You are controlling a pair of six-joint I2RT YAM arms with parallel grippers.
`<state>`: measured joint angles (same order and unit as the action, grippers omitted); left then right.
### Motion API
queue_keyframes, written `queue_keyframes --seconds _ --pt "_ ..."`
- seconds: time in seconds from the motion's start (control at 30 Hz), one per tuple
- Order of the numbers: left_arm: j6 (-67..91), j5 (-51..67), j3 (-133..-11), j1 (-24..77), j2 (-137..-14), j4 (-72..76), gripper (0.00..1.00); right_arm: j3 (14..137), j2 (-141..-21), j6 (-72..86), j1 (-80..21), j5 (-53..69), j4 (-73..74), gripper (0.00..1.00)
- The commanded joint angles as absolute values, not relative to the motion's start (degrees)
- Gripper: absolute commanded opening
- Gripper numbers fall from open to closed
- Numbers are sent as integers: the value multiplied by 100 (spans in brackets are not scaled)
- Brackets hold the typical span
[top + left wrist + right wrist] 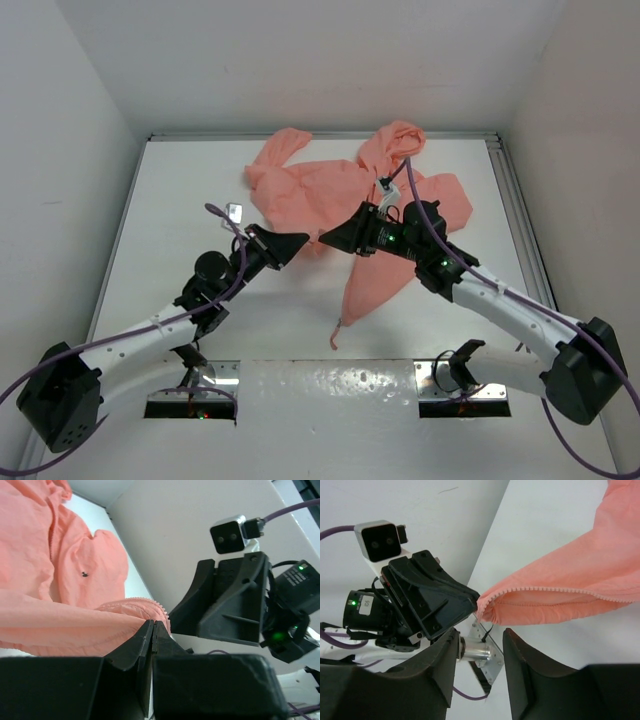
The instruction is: Zip up the jacket
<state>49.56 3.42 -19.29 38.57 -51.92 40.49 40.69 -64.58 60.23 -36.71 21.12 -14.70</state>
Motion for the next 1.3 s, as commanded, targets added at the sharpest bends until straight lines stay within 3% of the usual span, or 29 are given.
queue_keyframes --seconds 0.0,0.07,0.2,0.53,0.87,1.0,1.03,1.07,1.17,1.27 --pt "4755 106 -2224 3885 -5230 4034 0 4386 -6478 5810 -3656 2119 -1337 42" --pt "4798 26 -2145 3911 -5212 4113 0 4403 -6547 5818 -3656 2092 -1318 47" --pt "4808 -97 -2206 4051 -5370 4270 0 4517 -6785 5941 -3674 2303 -1555 48" --pt "4808 -26 -1951 4210 -5379 4685 0 4535 -7268 6520 -3674 2303 -2196 37" --pt "4930 220 -1776 4210 -5230 4737 0 4149 -7269 6565 -3683 2048 -2987 0" --pt "5062 194 -1793 4201 -5133 4553 0 3999 -7260 6504 -3674 2057 -3392 0" --pt "5123 185 -1784 4201 -5124 4527 6 3956 -7251 6487 -3674 2109 -3532 0" --pt "5194 167 -1767 4201 -5115 4518 20 3833 -7260 6452 -3656 2188 -3994 0" --pt "5493 324 -1653 4105 -5098 4710 46 3762 -7373 6713 -3560 2644 -4882 0" --pt "5686 448 -1556 4008 -4993 4851 54 3762 -7741 7161 -3490 3259 -6110 0"
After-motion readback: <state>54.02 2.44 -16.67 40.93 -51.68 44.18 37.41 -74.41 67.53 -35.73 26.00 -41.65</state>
